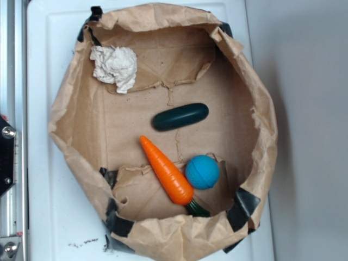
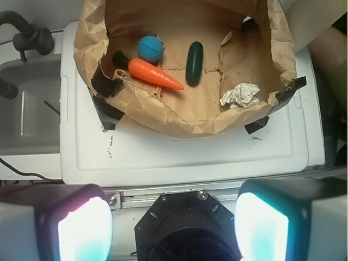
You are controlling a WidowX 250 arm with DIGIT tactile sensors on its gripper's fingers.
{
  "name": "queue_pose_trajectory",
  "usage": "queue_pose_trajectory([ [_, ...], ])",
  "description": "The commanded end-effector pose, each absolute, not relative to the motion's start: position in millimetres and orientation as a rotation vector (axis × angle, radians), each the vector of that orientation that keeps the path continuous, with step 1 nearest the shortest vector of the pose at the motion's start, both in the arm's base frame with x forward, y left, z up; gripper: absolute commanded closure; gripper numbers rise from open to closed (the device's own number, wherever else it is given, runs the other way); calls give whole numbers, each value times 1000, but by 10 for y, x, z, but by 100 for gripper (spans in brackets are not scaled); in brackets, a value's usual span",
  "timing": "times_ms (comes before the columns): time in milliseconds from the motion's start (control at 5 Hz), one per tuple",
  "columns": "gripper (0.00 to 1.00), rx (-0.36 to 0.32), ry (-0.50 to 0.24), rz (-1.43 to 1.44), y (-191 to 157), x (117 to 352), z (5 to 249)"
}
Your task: Grab the plastic pickle.
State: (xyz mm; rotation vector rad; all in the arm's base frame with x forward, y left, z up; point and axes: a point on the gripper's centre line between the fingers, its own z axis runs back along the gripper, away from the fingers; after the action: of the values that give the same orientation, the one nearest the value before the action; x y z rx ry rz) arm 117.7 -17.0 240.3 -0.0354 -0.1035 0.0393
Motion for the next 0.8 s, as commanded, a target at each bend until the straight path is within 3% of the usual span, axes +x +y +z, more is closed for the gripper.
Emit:
queue_pose_trajectory([
  [0, 0, -35, -104, 39, -170, 1177, 2403],
  [200, 0, -69, -153, 143, -98, 1675, 2391],
  [400, 0, -79, -190, 176, 25, 2013, 2341],
  [600, 0, -97, -178, 204, 183, 2291, 2137],
])
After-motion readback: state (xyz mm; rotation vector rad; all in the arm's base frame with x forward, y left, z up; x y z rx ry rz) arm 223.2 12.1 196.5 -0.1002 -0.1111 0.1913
